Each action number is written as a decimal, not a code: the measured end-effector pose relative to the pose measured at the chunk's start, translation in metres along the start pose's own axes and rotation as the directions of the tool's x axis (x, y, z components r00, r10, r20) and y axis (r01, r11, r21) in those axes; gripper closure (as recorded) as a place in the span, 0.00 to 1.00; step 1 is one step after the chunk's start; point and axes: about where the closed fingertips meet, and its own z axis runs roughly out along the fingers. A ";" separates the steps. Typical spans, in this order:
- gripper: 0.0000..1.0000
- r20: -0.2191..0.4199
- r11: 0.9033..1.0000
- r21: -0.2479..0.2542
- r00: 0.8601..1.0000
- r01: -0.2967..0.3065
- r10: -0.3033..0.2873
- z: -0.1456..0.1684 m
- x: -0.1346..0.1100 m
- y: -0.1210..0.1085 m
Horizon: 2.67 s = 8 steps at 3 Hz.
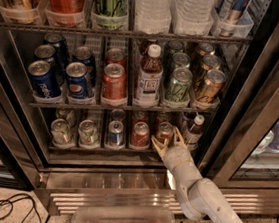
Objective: Pick orange can from bottom shelf of fridge
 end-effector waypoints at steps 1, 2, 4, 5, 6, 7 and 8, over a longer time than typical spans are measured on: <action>0.42 0.005 1.000 -0.007 1.000 -0.004 0.004 0.009 0.001 0.003; 0.59 0.006 1.000 -0.012 1.000 -0.005 0.005 0.013 0.002 0.003; 1.00 -0.022 1.000 -0.023 1.000 0.008 -0.008 0.002 -0.004 -0.016; 1.00 -0.037 0.999 -0.032 0.999 0.015 -0.016 -0.008 -0.011 -0.026; 1.00 -0.047 0.999 -0.047 0.999 0.019 -0.021 -0.017 -0.020 -0.032; 1.00 -0.056 0.996 -0.083 0.998 0.018 -0.022 -0.024 -0.031 -0.027; 1.00 -0.067 0.991 -0.133 0.997 0.027 -0.036 -0.030 -0.049 -0.020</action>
Offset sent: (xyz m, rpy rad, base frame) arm 0.0179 0.0067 -0.0079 0.0060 0.0049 0.0155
